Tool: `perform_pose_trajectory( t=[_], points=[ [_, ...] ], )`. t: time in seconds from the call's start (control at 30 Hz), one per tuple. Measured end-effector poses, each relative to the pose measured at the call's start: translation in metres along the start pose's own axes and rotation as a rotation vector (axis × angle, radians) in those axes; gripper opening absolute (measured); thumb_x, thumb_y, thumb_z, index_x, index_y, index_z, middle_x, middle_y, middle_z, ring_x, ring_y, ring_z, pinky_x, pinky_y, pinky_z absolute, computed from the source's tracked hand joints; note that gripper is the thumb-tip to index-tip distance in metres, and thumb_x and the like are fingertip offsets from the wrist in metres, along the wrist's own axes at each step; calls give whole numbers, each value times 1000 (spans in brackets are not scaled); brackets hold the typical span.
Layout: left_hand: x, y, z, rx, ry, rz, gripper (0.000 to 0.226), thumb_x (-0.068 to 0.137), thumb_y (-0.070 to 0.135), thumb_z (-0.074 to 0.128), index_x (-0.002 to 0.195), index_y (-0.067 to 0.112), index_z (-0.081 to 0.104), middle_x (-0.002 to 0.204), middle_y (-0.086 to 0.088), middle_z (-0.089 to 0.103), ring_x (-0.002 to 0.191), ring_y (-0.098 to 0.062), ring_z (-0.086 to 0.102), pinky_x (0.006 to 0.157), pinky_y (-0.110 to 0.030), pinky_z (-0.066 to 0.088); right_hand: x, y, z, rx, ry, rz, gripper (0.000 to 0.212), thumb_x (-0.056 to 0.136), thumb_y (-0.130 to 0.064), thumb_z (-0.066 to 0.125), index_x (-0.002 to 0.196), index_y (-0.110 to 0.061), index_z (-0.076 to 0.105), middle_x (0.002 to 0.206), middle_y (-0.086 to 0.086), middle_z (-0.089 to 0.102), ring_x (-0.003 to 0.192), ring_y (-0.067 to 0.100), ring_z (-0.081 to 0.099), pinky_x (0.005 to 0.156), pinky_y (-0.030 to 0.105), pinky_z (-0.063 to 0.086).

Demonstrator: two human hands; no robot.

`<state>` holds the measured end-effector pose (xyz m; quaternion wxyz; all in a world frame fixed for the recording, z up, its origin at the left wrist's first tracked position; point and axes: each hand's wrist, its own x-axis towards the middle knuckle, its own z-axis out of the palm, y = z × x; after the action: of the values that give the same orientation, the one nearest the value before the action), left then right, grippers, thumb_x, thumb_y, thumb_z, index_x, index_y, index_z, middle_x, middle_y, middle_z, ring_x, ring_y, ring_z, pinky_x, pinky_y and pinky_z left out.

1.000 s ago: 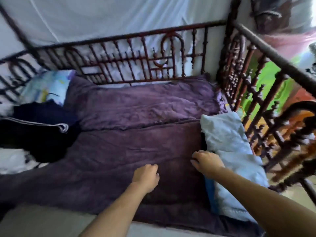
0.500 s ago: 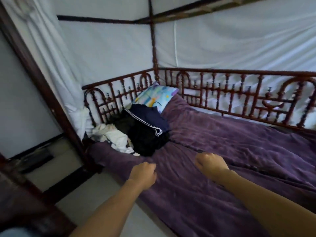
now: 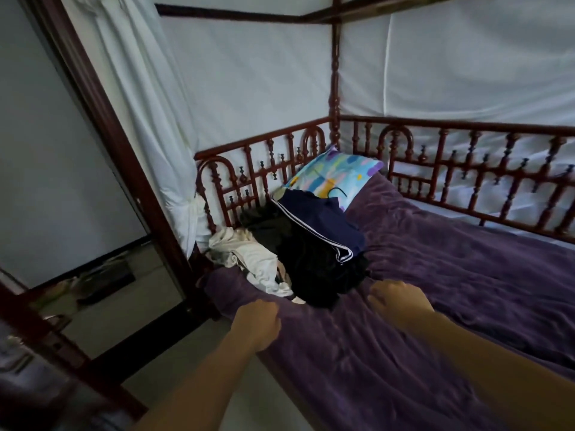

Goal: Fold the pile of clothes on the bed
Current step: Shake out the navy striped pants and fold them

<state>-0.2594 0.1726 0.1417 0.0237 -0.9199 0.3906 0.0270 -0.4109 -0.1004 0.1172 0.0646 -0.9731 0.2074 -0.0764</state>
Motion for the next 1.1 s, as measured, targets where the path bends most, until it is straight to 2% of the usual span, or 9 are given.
perform_pose_trajectory(
  t=[0.2,0.4,0.57,0.7,0.87,0.97,1.1],
  points=[
    [103,-31,14,4,-81,18,32,94,37,40,115,20,57,119,-4,62,108,-26,58,86,-34,43,97,20,52,41,-60,73,27,93,-48,44,105,-27,57,111,-2,62,100,25,62,72,33,42],
    [204,-57,20,-37,-110,47,25,93,34,43,107,20,57,111,-5,63,103,-26,60,82,-36,45,177,34,86,61,-172,146,28,92,-45,44,108,-26,58,113,-1,63,102,25,62,70,33,38],
    [278,-72,55,-50,-177,107,31,94,35,43,116,19,57,116,-3,62,109,-22,58,86,-33,44,226,42,110,62,-225,221,30,93,-45,45,115,-28,57,118,-2,62,107,24,61,78,32,43],
    [355,-77,88,-104,-240,231,23,92,31,44,102,18,60,99,-5,66,92,-24,63,71,-31,40,257,45,135,76,-244,330,35,89,-47,43,118,-33,58,118,-4,62,107,24,62,77,33,46],
    [464,-76,128,-118,-334,423,22,93,32,46,98,15,60,95,-6,64,88,-26,63,72,-34,46,301,47,177,89,-289,539,32,89,-47,45,108,-27,60,121,1,64,108,28,62,80,35,48],
    [522,-70,138,-88,-290,521,20,92,30,47,96,14,58,100,-10,64,92,-32,63,73,-36,45,331,46,196,71,-326,618,30,90,-44,47,109,-25,60,117,5,67,105,30,62,79,36,49],
    [590,-48,174,-20,-231,645,29,90,31,54,114,14,56,116,-10,55,109,-32,53,87,-41,44,355,38,237,173,-332,731,30,90,-41,51,114,-27,60,119,3,65,109,29,60,83,36,47]
  ],
)
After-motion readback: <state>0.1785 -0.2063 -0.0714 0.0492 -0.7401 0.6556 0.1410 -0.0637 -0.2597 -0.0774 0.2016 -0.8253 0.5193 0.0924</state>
